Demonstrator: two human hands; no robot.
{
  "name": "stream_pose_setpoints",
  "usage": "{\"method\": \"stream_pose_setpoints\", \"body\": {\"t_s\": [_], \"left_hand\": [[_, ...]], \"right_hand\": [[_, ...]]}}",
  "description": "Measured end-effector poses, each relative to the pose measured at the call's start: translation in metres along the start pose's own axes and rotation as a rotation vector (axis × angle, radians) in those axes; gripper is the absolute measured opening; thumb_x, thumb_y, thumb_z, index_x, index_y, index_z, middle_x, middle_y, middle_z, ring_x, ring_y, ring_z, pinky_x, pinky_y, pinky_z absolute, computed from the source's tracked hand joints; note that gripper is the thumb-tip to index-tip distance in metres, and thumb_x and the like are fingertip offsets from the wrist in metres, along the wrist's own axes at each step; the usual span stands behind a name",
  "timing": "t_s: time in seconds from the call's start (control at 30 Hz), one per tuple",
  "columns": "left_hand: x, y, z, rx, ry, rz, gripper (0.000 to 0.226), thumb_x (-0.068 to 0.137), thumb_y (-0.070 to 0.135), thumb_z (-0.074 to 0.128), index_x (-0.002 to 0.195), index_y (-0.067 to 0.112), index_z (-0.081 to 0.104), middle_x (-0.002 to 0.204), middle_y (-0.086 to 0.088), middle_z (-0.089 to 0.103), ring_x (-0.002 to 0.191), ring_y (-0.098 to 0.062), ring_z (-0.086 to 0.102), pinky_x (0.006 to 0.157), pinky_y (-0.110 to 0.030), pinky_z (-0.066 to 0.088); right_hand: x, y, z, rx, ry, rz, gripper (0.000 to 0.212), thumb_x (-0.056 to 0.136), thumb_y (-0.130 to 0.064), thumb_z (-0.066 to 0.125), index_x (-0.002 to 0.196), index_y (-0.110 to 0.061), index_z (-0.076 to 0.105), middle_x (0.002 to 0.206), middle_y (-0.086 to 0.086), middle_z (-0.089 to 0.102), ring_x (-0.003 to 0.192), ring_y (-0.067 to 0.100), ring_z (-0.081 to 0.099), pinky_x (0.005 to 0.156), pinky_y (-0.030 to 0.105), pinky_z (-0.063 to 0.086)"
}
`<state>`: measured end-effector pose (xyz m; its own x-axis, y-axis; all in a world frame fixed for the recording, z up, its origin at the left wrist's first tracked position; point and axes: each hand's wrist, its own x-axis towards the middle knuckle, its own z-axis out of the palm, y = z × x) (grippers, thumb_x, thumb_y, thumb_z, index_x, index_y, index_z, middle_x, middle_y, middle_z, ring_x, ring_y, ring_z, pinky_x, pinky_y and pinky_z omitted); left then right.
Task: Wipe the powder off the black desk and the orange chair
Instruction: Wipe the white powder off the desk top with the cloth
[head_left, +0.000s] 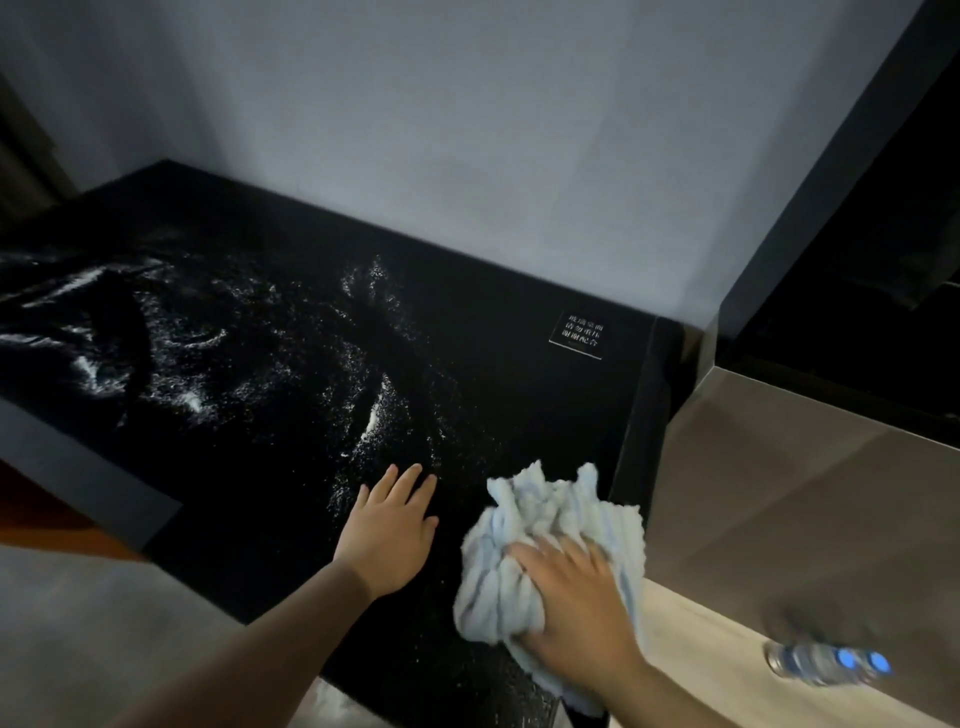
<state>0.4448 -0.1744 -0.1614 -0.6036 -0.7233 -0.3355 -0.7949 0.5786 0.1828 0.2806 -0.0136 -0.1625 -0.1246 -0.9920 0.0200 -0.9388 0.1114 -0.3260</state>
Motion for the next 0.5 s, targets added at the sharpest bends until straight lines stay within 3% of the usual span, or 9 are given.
{"method": "stream_pose_setpoints", "body": {"t_s": [0.07, 0.13, 0.23, 0.3, 0.43, 0.5], "left_hand": [[-0.003, -0.006, 0.000, 0.029, 0.000, 0.049, 0.055, 0.101, 0.039, 0.024, 0.152, 0.025, 0.006, 0.159, 0.004, -0.001, 0.146, -0.022, -0.006, 0.118, -0.041, 0.003], [-0.005, -0.015, -0.002, 0.046, -0.031, 0.118, 0.054, 0.102, 0.039, 0.023, 0.151, 0.026, 0.006, 0.159, 0.005, -0.002, 0.146, -0.020, -0.006, 0.118, -0.039, 0.003], [-0.011, -0.036, -0.005, 0.060, -0.068, 0.238, 0.054, 0.102, 0.038, 0.023, 0.151, 0.028, 0.003, 0.159, 0.006, -0.006, 0.146, -0.018, -0.009, 0.118, -0.037, 0.002], [-0.016, -0.054, -0.007, 0.078, -0.037, 0.282, 0.056, 0.101, 0.039, 0.025, 0.151, 0.028, 0.001, 0.159, 0.005, -0.008, 0.146, -0.018, -0.011, 0.118, -0.037, 0.002], [-0.021, -0.093, -0.015, 0.131, 0.019, 0.302, 0.060, 0.100, 0.042, 0.026, 0.151, 0.026, -0.001, 0.159, 0.004, -0.008, 0.146, -0.020, -0.012, 0.118, -0.042, 0.004], [-0.022, -0.108, -0.020, 0.157, 0.004, 0.308, 0.062, 0.100, 0.044, 0.026, 0.151, 0.026, -0.004, 0.159, 0.003, -0.009, 0.145, -0.021, -0.014, 0.117, -0.045, 0.004]], "right_hand": [[0.007, 0.011, -0.006, -0.034, -0.001, 0.008, 0.058, 0.066, -0.048, 0.058, 0.121, -0.034, 0.051, 0.121, -0.010, 0.057, 0.114, 0.019, 0.054, 0.093, 0.037, 0.035], [0.024, 0.021, -0.011, 0.022, 0.024, 0.287, 0.057, 0.081, -0.038, 0.058, 0.135, -0.028, 0.042, 0.136, -0.003, 0.047, 0.128, 0.021, 0.040, 0.104, 0.039, 0.026], [0.033, 0.001, -0.006, 0.060, 0.127, 0.604, 0.061, 0.087, -0.037, 0.058, 0.143, -0.026, 0.035, 0.144, 0.003, 0.039, 0.134, 0.024, 0.032, 0.110, 0.045, 0.019], [0.023, -0.041, 0.013, 0.050, 0.147, 0.628, 0.060, 0.084, -0.039, 0.057, 0.140, -0.027, 0.039, 0.141, 0.002, 0.044, 0.131, 0.025, 0.036, 0.108, 0.046, 0.023], [0.004, -0.099, 0.036, 0.043, 0.116, 0.397, 0.058, 0.068, -0.054, 0.040, 0.121, -0.033, 0.054, 0.125, -0.008, 0.057, 0.118, 0.019, 0.052, 0.099, 0.042, 0.038], [0.006, -0.084, 0.028, 0.024, 0.143, 0.549, 0.050, 0.074, -0.052, 0.043, 0.119, -0.033, 0.053, 0.121, -0.004, 0.058, 0.117, 0.021, 0.052, 0.099, 0.041, 0.037]]}}
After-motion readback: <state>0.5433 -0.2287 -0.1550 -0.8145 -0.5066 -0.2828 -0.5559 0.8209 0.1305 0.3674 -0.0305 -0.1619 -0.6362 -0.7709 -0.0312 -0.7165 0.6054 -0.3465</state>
